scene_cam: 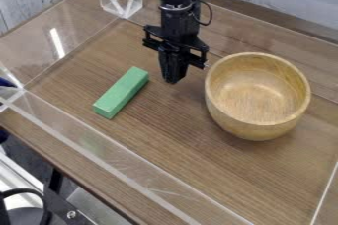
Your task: Remove the green block from inside the brown bowl and put it on the table
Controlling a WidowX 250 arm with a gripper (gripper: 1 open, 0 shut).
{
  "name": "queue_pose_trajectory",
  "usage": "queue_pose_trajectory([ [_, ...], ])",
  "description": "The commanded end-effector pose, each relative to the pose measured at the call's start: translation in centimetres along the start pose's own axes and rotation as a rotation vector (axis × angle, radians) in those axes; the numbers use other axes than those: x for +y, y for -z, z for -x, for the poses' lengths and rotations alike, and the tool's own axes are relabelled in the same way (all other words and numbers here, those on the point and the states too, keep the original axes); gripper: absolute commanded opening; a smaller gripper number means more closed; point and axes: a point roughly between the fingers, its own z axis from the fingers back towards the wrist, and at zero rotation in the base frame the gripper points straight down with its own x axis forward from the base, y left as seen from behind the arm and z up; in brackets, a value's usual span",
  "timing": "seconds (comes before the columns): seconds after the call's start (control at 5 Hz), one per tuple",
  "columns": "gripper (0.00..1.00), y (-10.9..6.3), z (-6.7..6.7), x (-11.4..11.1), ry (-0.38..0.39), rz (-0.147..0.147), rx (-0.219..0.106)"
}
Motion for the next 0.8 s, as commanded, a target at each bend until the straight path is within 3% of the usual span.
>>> queue_pose_trajectory([
  [0.0, 0.0, -2.16, -0.27, 0.6, -0.016, -0.024, -0.068],
  [0.6, 0.0, -2.11, 0.12, 0.78, -0.035, -0.021, -0.061],
])
